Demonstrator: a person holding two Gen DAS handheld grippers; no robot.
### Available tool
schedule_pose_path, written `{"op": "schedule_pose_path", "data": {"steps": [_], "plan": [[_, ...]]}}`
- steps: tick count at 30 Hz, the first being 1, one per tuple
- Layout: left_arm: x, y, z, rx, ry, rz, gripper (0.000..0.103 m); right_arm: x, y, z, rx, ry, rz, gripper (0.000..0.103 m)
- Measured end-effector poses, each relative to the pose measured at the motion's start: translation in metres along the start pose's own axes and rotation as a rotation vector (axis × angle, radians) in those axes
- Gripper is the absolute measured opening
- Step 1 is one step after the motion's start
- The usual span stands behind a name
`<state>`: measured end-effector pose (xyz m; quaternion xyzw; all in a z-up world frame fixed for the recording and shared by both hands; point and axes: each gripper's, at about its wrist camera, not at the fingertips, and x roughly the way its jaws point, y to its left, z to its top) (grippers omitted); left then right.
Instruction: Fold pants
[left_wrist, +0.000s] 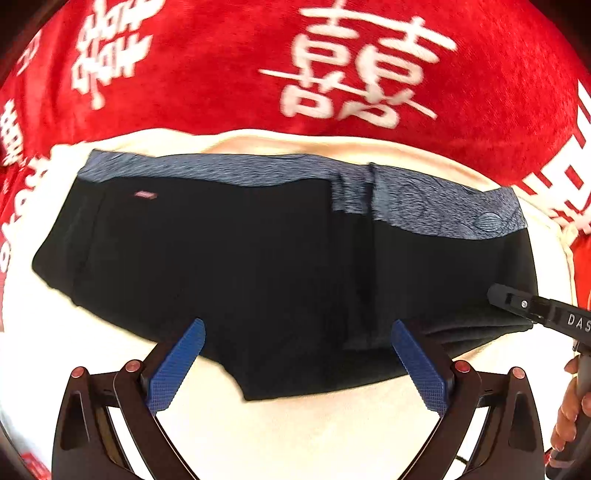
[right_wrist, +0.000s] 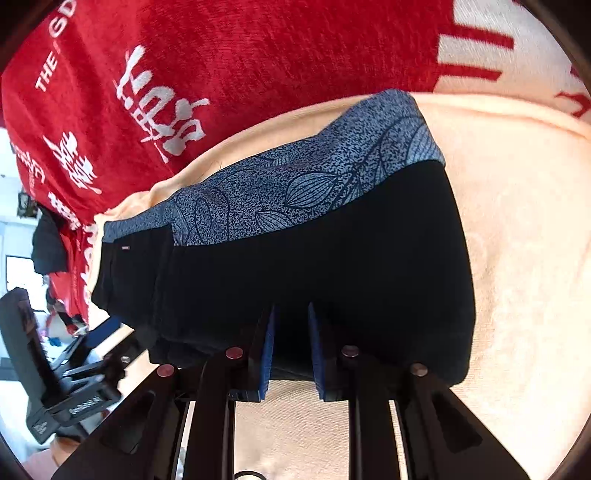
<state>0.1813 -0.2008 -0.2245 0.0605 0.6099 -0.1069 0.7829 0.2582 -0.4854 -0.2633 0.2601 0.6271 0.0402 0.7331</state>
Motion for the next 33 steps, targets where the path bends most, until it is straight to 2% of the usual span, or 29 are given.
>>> {"op": "schedule_pose_path", "data": {"steps": [2,4,5,7,9,11,15,19,33], "plan": [[-0.010,0.014,-0.004,-0.033,0.003,-0.016,0.102,-0.001,0.013,-0.005,-0.034,0.008,-0.033,0.031],[-0.011,0.020,-0.005,-0.053,0.008,-0.033,0.102,-0.006,0.025,-0.011,-0.058,0.005,-0.049,0.050],[-0.009,0.026,-0.007,-0.062,0.007,-0.044,0.102,-0.008,0.034,-0.015,-0.080,0.002,-0.062,0.055],[-0.011,0.023,-0.006,-0.060,0.004,-0.026,0.102,-0.011,0.047,-0.024,-0.108,-0.017,-0.094,0.072],[-0.006,0.028,-0.007,-0.019,0.023,0.019,0.102,-0.011,0.060,-0.037,-0.111,-0.035,-0.138,0.079],[0.000,0.031,-0.004,0.013,0.032,0.040,0.102,-0.009,0.071,-0.048,-0.102,-0.031,-0.153,0.080],[-0.004,0.049,-0.006,0.025,0.064,0.018,0.102,0.000,0.096,-0.072,-0.086,-0.007,-0.163,0.082],[-0.003,0.067,-0.006,0.051,0.071,0.042,0.102,0.012,0.120,-0.086,-0.092,0.035,-0.175,0.083],[0.012,0.132,-0.011,-0.059,0.108,0.041,0.102,0.039,0.182,-0.088,-0.192,0.108,-0.189,0.083]]}}
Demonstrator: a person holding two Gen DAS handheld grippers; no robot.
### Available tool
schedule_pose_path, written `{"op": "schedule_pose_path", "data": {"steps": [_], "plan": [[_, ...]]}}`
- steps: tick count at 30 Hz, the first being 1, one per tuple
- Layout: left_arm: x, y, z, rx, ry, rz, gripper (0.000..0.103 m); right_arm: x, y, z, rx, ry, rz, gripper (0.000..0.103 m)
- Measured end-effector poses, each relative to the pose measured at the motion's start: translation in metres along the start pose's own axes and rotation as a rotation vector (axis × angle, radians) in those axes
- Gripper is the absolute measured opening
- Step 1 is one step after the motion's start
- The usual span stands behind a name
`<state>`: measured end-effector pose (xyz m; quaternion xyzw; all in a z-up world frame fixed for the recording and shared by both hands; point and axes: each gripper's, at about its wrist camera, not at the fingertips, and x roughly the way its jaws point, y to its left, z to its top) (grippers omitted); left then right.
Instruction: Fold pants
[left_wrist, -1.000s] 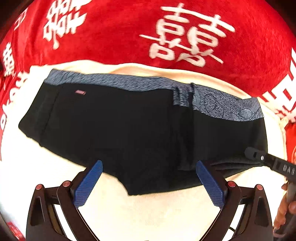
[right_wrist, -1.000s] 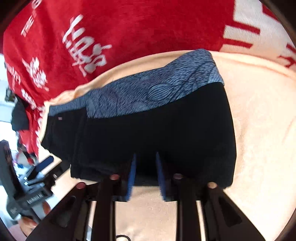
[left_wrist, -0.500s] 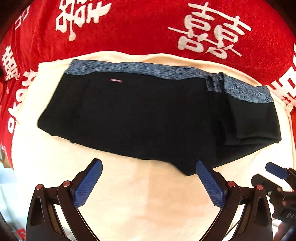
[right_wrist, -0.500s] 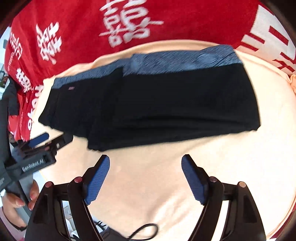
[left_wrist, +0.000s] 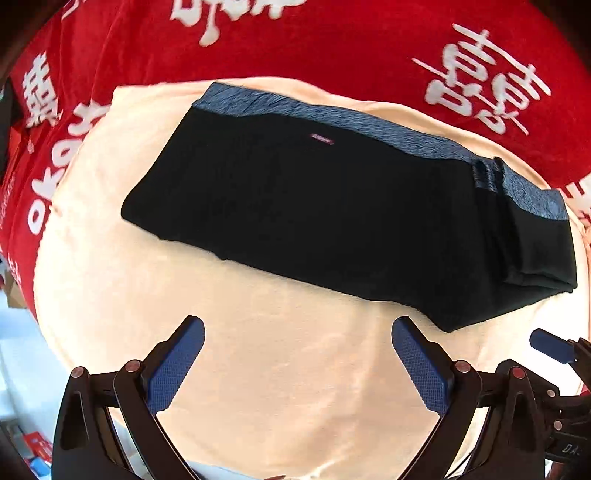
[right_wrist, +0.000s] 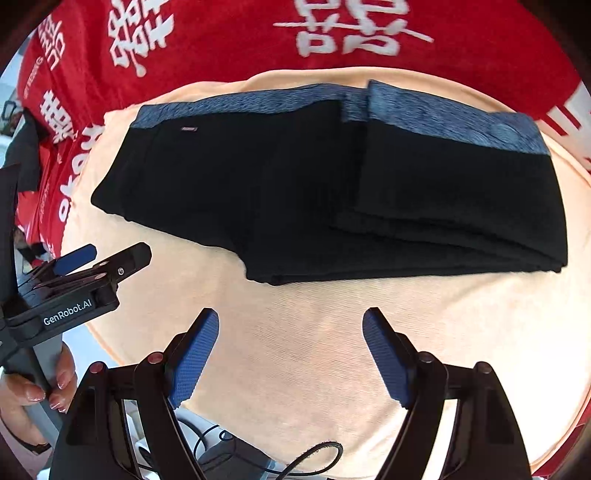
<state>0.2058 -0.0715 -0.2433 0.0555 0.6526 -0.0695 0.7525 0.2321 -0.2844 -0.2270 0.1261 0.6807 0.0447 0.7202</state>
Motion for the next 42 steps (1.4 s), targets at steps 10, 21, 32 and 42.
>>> {"op": "schedule_pose_path", "data": {"steps": [10,21,32,42], "plan": [[0.016,0.029,0.000,-0.091,0.052,-0.020,0.102,0.007,0.025,0.009,-0.056,0.028,0.001,0.083],[0.027,0.037,0.006,-0.141,0.071,-0.044,0.102,0.011,0.027,0.015,-0.068,0.044,0.004,0.083],[0.034,0.043,0.018,-0.204,0.052,-0.100,0.101,-0.007,-0.007,0.045,-0.035,-0.038,-0.079,0.083],[0.041,0.096,0.039,-0.419,-0.018,-0.217,0.101,0.030,-0.045,0.053,0.113,0.031,-0.030,0.083]]}}
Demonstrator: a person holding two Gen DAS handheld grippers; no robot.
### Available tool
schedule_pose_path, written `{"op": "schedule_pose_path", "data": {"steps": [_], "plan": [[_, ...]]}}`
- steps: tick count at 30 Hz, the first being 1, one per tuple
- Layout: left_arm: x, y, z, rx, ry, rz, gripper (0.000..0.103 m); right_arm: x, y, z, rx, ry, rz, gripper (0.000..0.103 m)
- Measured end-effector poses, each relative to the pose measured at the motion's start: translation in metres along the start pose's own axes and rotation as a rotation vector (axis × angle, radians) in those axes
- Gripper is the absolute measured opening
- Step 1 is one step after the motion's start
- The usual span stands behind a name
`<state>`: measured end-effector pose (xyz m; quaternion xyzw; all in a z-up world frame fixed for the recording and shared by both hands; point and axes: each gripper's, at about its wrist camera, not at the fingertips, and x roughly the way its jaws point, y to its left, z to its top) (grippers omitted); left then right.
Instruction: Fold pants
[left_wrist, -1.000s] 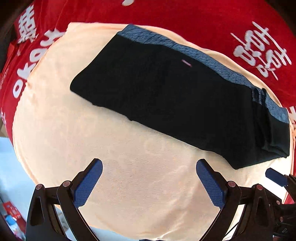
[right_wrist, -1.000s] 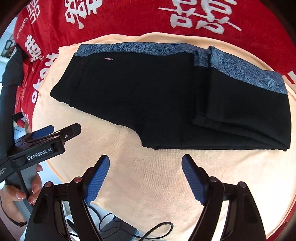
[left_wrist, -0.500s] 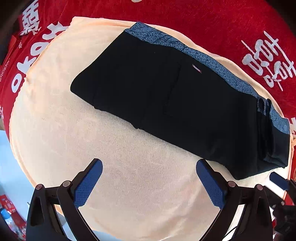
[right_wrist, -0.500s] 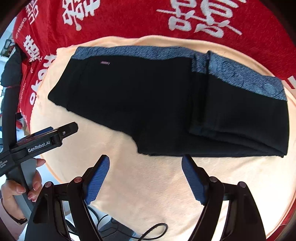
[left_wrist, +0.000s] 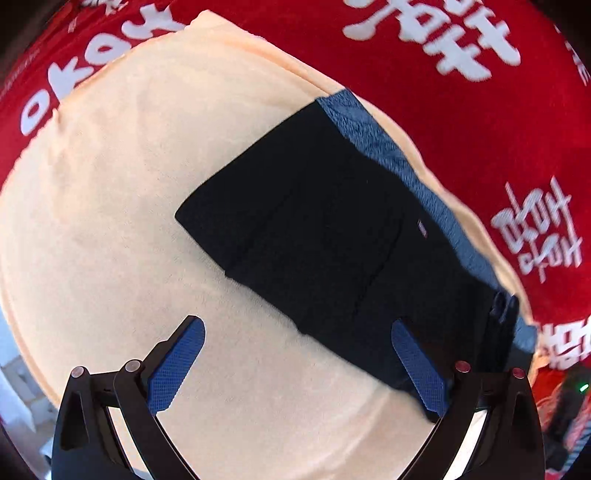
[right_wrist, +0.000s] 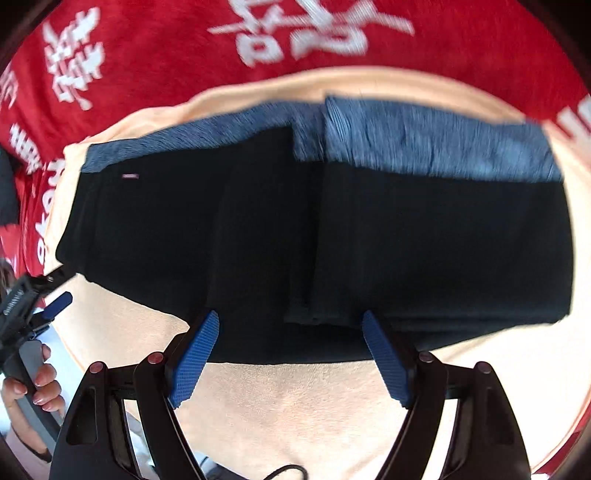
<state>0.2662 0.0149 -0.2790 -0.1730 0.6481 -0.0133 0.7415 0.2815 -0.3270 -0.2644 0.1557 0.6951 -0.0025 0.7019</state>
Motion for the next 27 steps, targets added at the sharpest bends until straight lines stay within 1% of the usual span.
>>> {"op": "schedule_pose_path", "data": {"steps": [4,6,8,10,13,15,17,22,23,27], "plan": [[0.006,0.000,0.004,-0.009,-0.004,-0.018,0.101,0.005,0.006,-0.005,-0.057,0.002,-0.029,0.084],[0.008,0.001,0.005,-0.036,0.004,-0.059,0.101,0.006,0.008,-0.005,-0.069,0.003,-0.033,0.085],[0.009,0.000,0.006,-0.063,-0.013,-0.123,0.101,0.006,0.006,-0.004,-0.055,0.003,-0.020,0.086],[0.010,0.002,0.006,-0.078,-0.023,-0.165,0.101,0.007,0.005,-0.003,-0.039,0.002,-0.008,0.088],[0.015,0.011,0.009,-0.116,-0.027,-0.197,0.101,0.007,0.003,-0.003,-0.036,0.000,0.000,0.091],[0.021,0.020,0.010,-0.160,-0.019,-0.228,0.101,0.008,0.006,-0.004,-0.049,-0.001,-0.005,0.092],[0.025,0.026,0.008,-0.187,-0.033,-0.259,0.101,0.008,0.008,-0.005,-0.065,-0.004,-0.011,0.092],[0.025,0.028,0.010,-0.182,-0.046,-0.331,0.102,0.009,0.008,-0.007,-0.077,-0.006,-0.012,0.093],[0.026,0.030,0.012,-0.183,-0.044,-0.359,0.102,0.009,0.008,-0.007,-0.077,-0.006,-0.012,0.093],[0.033,0.027,0.016,-0.210,-0.050,-0.400,0.102,0.009,0.007,-0.006,-0.076,-0.005,-0.008,0.093]]}}
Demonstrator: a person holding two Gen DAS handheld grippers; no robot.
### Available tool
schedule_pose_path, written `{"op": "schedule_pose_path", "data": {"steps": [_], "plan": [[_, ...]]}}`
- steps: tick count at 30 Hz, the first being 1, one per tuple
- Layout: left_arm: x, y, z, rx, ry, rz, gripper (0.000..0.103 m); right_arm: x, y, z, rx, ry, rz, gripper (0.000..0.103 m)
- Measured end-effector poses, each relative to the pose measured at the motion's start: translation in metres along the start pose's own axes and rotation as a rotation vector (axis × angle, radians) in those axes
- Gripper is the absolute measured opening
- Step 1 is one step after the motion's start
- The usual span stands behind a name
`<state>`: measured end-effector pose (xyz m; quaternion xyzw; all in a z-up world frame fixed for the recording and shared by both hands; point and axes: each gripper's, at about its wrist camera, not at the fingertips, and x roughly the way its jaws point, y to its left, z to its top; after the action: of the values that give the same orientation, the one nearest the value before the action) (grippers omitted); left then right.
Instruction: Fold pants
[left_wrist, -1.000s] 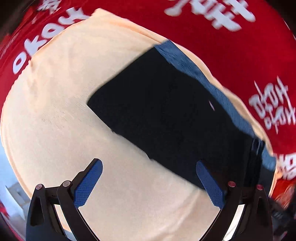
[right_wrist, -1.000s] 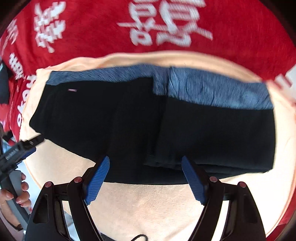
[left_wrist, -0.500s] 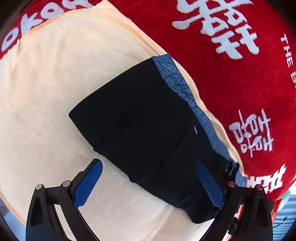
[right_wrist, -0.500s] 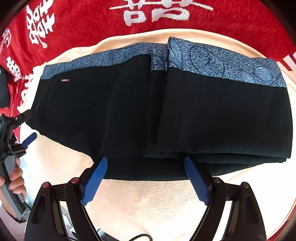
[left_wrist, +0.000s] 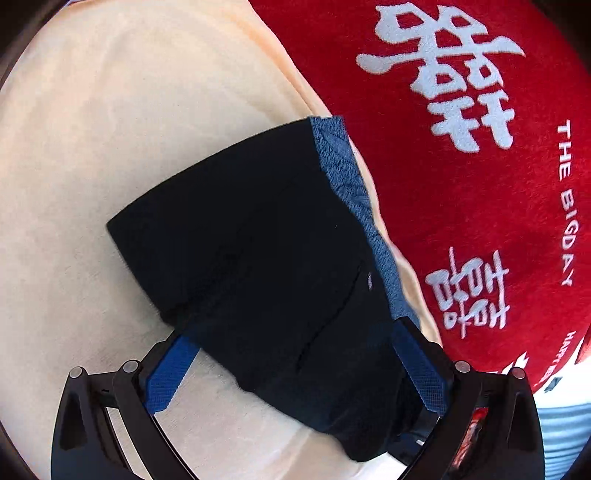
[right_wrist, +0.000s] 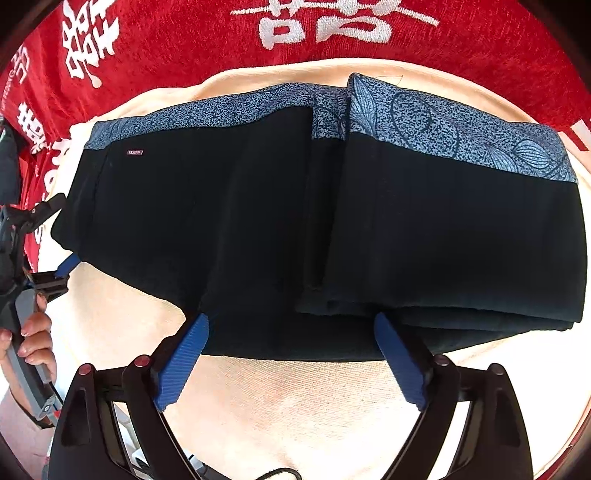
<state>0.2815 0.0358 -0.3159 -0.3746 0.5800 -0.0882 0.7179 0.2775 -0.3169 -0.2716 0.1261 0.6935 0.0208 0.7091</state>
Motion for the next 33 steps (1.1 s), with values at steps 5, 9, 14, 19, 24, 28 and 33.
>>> {"op": "schedule_pose_path", "data": {"steps": [5,9,14,19,24,28,33], "plan": [[-0.009,-0.018,0.003,-0.004,-0.026,-0.115,0.101,0.000,-0.001,0.000,-0.012,-0.003,0.012,0.093],[0.007,-0.028,0.007,0.106,0.003,-0.009,0.101,0.001,-0.001,0.000,-0.019,0.000,0.010,0.093],[0.025,-0.025,0.011,0.105,0.048,0.062,0.101,-0.001,0.001,0.001,-0.033,0.011,0.007,0.093],[0.023,-0.043,0.006,0.224,-0.005,0.267,0.039,-0.032,0.007,0.011,-0.041,-0.017,0.047,0.093],[0.017,-0.082,-0.024,0.537,-0.101,0.429,0.035,-0.072,0.029,0.050,-0.067,-0.045,0.167,0.093],[0.021,-0.106,-0.057,0.767,-0.163,0.532,0.035,-0.082,0.070,0.103,-0.108,-0.007,0.307,0.093],[0.026,-0.109,-0.067,0.869,-0.186,0.607,0.035,-0.058,0.169,0.155,-0.235,0.134,0.398,0.093]]}}
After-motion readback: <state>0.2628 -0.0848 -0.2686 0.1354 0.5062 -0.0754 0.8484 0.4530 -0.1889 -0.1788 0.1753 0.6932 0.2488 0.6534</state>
